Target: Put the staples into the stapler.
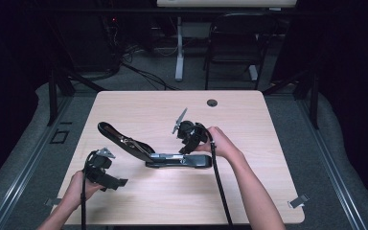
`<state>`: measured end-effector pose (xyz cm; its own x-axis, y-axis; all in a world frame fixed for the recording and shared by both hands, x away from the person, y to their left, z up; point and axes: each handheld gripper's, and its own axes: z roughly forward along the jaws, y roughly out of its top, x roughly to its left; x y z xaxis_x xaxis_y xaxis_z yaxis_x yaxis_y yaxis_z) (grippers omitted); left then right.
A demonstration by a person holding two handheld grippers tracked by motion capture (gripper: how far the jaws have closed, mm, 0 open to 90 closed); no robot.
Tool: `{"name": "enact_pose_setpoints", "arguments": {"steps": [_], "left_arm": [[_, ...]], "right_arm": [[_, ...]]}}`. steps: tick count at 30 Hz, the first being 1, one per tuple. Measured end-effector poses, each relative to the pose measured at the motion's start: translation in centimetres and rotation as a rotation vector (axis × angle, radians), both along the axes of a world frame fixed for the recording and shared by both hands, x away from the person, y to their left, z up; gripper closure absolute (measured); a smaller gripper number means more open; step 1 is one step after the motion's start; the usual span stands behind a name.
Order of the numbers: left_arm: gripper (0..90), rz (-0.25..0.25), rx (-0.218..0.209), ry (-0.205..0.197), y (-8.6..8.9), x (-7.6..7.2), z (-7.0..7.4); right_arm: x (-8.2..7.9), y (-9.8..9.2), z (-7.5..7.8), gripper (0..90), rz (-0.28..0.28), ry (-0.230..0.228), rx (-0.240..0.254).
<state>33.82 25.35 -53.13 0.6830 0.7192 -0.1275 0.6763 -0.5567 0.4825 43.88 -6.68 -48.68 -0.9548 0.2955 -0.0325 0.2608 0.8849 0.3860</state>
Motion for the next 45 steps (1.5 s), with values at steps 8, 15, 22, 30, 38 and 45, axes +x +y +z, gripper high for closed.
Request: {"name": "enact_pose_setpoints", "arguments": {"steps": [8, 15, 22, 30, 38, 45], "left_arm": [[0.1, 0.007, 0.000, -0.010, -0.2, 0.0, 0.1], [0.1, 0.010, 0.000, -0.016, -0.1, 0.1, 0.1], [0.1, 0.026, -0.004, -0.027, 0.0, 0.1, 0.2], [0.1, 0.033, -0.006, -0.025, 0.0, 0.2, 0.2], [0.1, 0.032, -0.005, -0.024, -0.1, 0.4, 0.1], [0.1, 0.032, -0.006, -0.020, -0.3, 0.5, 0.1]], "right_arm": [[-1.4, -1.6, -0.4, 40.4, -0.144, -0.061, 0.027], [-2.3, -2.4, -0.6, 32.8, -0.235, -0.078, 0.046], [-3.8, -3.2, -1.0, 34.8, -0.336, -0.133, 0.090], [-5.7, -4.2, -2.6, 40.7, -0.428, -0.169, 0.129], [-7.1, -5.3, -3.8, 43.7, -0.529, -0.176, 0.199], [-8.0, -5.7, -4.7, 46.3, -0.579, -0.198, 0.205]]}}
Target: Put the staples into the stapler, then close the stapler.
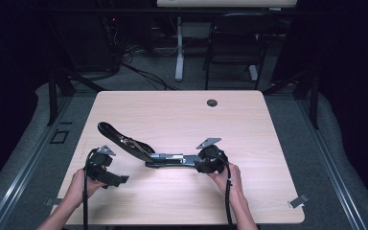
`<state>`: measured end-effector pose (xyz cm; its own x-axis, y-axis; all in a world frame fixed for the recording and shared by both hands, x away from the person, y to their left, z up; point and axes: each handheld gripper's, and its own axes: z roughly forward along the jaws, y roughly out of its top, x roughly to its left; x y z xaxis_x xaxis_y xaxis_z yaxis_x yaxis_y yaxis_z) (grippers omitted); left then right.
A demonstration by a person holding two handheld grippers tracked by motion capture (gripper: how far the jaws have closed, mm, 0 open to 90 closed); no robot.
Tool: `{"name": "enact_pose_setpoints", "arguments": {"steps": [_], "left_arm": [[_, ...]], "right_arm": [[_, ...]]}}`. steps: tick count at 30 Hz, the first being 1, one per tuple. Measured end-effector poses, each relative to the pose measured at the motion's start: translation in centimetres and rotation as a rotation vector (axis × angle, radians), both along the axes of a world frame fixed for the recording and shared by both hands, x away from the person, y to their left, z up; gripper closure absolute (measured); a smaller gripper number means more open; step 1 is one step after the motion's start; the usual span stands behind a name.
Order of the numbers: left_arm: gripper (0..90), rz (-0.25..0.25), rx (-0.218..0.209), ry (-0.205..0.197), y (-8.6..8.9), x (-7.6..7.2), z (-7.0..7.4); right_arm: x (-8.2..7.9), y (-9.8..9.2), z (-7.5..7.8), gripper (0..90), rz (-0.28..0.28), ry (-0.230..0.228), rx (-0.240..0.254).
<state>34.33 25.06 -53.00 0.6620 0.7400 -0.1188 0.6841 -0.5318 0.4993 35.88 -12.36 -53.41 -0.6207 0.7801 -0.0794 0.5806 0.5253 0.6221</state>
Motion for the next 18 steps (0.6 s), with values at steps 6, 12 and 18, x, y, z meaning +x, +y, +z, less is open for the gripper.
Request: {"name": "enact_pose_setpoints", "arguments": {"steps": [6, 12, 18], "left_arm": [[0.4, 0.015, -0.002, -0.006, 0.2, 0.2, 0.2], [5.8, 0.080, -0.005, -0.032, 1.1, 0.4, 0.5], [17.0, 0.160, -0.050, -0.063, 2.3, 1.0, 1.1]], "right_arm": [[-0.4, -0.2, -0.4, 47.5, -0.029, -0.008, 0.029], [-0.5, 0.0, -0.4, 50.3, -0.059, -0.038, 0.035], [-1.0, 0.3, 0.1, 58.3, -0.074, -0.070, 0.050]]}}
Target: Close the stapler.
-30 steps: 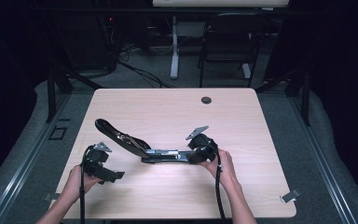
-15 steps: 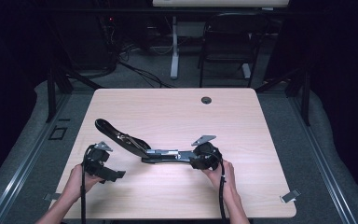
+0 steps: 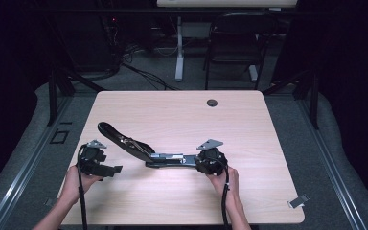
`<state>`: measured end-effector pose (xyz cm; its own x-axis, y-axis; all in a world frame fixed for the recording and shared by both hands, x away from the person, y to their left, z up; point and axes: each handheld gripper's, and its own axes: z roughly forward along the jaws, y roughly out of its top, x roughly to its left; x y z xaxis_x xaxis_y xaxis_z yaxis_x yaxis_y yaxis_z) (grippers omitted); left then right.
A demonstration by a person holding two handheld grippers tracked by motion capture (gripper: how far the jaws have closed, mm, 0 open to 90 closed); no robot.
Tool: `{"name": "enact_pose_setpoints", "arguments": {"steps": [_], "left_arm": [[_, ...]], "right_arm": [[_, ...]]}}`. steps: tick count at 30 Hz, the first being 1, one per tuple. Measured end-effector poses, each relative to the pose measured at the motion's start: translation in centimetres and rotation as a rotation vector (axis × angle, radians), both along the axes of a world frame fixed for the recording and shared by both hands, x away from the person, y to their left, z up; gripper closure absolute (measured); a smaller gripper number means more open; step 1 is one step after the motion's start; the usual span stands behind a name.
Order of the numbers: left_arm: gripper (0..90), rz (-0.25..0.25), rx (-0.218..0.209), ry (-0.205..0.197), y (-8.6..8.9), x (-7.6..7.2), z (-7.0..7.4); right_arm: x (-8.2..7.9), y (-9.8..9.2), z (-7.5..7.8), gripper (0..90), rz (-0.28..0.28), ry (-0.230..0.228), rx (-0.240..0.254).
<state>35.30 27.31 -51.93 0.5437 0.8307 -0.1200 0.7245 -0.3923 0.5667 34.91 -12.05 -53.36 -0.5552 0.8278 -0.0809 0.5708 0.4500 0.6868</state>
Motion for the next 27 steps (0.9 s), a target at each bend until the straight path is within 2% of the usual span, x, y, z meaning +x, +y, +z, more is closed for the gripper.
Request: {"name": "enact_pose_setpoints", "arguments": {"steps": [3, 6, 8, 10, 13, 16, 21, 27], "left_arm": [[26.7, 0.036, -0.027, -0.012, 0.5, 0.4, 0.4], [33.1, 0.094, -0.063, -0.038, 1.2, 0.7, 0.8], [39.6, 0.128, -0.079, -0.075, 1.5, 0.9, 1.1], [46.9, 0.161, -0.100, -0.130, 1.8, 1.2, 1.5], [59.1, 0.189, -0.164, -0.187, 2.1, 1.5, 2.2], [68.6, 0.185, -0.196, -0.239, 1.8, 1.5, 2.8], [82.2, 0.161, -0.209, -0.298, 1.1, 0.9, 3.4], [90.0, 0.134, -0.226, -0.323, -0.1, 0.9, 4.1]], "right_arm": [[-0.2, 0.1, 0.4, 66.0, -0.002, -0.028, 0.010], [-0.2, 0.3, 0.7, 73.6, -0.011, -0.038, 0.005], [-0.1, 0.2, 0.9, 76.9, -0.013, -0.045, 0.010], [-0.1, 0.2, 1.2, 79.9, -0.019, -0.055, 0.016], [0.0, 0.1, 1.6, 81.1, -0.033, -0.065, 0.028], [0.1, 0.2, 1.9, 82.3, -0.036, -0.066, 0.039], [0.4, 0.6, 2.5, 84.0, -0.035, -0.083, 0.051], [0.7, 1.1, 3.1, 84.2, -0.032, -0.083, 0.051]]}}
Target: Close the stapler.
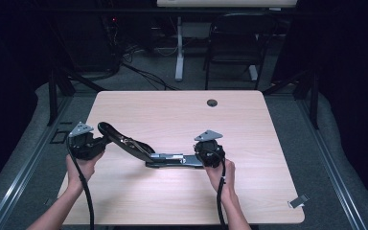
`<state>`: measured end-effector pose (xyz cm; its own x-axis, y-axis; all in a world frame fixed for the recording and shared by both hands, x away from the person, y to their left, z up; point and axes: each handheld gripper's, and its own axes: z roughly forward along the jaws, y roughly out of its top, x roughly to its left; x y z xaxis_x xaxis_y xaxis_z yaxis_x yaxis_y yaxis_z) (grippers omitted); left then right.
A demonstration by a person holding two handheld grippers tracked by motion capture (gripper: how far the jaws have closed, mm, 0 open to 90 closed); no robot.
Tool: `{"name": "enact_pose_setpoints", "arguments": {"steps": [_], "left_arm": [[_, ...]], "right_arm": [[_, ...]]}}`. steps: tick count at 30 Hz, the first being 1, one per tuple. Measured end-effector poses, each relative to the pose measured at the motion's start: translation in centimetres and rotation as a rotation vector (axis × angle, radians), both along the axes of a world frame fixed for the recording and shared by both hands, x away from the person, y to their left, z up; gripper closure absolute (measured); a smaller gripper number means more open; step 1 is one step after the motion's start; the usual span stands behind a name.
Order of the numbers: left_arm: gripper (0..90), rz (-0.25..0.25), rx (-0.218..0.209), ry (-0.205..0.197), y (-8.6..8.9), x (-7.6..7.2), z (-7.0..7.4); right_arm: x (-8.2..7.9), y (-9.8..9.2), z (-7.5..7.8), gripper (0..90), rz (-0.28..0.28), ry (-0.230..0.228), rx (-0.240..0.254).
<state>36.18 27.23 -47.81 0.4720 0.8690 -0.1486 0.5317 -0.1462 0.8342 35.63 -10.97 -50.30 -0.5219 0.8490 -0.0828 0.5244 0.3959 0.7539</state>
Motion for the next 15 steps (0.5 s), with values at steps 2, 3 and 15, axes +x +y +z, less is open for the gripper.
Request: {"name": "enact_pose_setpoints", "arguments": {"steps": [2, 3, 15], "left_arm": [[90.0, -0.003, 0.001, -0.006, -0.2, 0.0, 0.2], [90.0, -0.001, -0.004, -0.005, -0.3, 0.0, 0.2], [90.0, -0.025, -0.020, -0.038, -1.8, -0.1, 1.1]], "right_arm": [[0.0, 0.1, 0.2, 84.2, 0.006, -0.018, 0.003], [-0.1, 0.2, 0.4, 84.2, 0.001, -0.012, 0.005], [0.4, 1.4, 1.2, 86.4, 0.029, -0.039, 0.016]]}}
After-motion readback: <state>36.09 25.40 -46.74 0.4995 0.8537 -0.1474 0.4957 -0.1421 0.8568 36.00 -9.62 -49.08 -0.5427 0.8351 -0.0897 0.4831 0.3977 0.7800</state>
